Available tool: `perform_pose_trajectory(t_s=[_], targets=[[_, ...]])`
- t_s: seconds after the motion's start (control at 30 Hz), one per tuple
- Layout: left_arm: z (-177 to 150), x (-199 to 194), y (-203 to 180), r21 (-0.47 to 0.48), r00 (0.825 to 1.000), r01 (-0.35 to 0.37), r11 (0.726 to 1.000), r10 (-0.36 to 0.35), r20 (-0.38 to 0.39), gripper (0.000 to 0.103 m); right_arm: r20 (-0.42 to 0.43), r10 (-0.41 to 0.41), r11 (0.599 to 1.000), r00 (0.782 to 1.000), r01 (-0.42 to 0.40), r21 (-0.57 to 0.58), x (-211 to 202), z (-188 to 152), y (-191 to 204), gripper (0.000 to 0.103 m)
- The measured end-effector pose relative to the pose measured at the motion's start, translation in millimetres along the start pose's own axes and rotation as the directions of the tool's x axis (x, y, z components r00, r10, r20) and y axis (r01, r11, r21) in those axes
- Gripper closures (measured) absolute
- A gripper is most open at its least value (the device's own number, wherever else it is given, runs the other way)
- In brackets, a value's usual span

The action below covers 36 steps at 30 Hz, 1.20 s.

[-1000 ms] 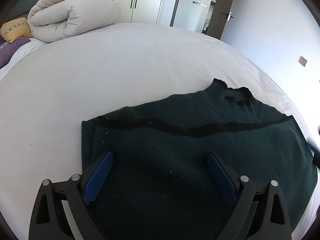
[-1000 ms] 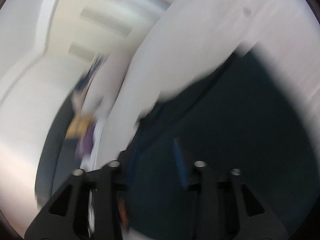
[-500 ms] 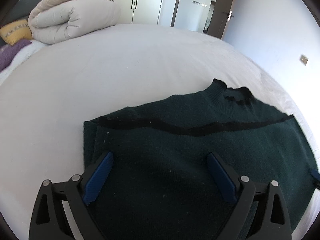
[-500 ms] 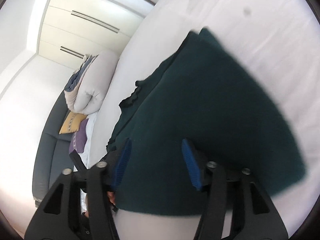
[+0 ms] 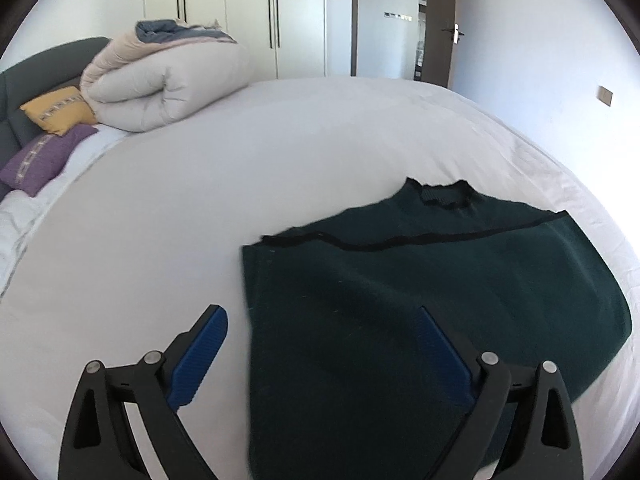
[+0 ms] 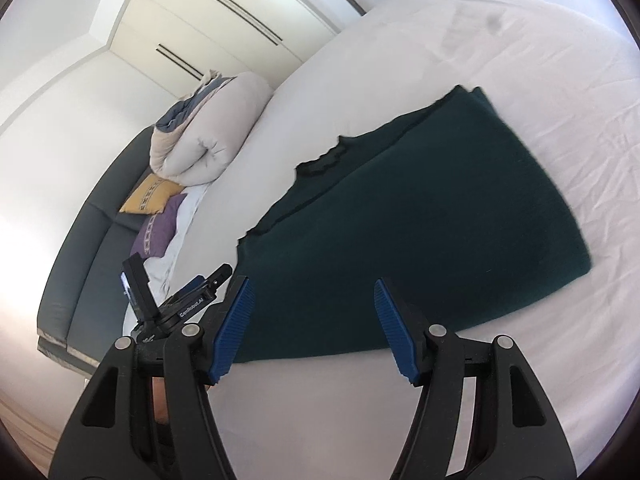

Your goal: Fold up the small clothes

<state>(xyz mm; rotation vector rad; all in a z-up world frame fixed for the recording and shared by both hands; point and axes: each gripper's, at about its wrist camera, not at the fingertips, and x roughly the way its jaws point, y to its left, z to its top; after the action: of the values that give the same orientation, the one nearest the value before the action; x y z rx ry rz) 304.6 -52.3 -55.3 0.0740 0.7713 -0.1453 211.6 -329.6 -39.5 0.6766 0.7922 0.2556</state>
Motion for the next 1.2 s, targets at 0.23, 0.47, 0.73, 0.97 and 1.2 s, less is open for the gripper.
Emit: perform_pose_trajectory(t_s=[0.23,0.47,0.73,0.97,1.2], targets=[[-9.8,-21.3,15.7,-0.012,1.0,-0.019,1.0,0.019,-0.002,0.005,-0.023,0.02,0.999,1.0,-0.021,-0.033,-6.4,-11.9,27.7,0.041],[-40.9,-9.5,47.5,-0.14,0.995,0.032,0.99,-0.044,-0.088,0.002,-0.066,0.015,0.998,0.998,-0.019,-0.053,6.5,-15.0,39.6,0.041],[-71.3,32.3,84.3,-0.453,0.93,0.216,0.865,-0.324,-0.175,0.001,-0.139,0.025,0.997,0.99,-0.036,-0.073,46.5,-11.8,44.8,0.041],[-53.6,54.2,74.2,-0.503,0.84,0.268,0.822,-0.455,-0.297,0.003,-0.189,0.044,0.995,0.981,-0.06,-0.08,79.2,-3.8,53.5,0.041],[-44.6,71.4,65.6,-0.538,0.763,0.281,0.795,-0.525,-0.377,0.007,-0.243,0.055,0.995,0.969,-0.073,-0.066,114.2,7.9,66.2,0.041]])
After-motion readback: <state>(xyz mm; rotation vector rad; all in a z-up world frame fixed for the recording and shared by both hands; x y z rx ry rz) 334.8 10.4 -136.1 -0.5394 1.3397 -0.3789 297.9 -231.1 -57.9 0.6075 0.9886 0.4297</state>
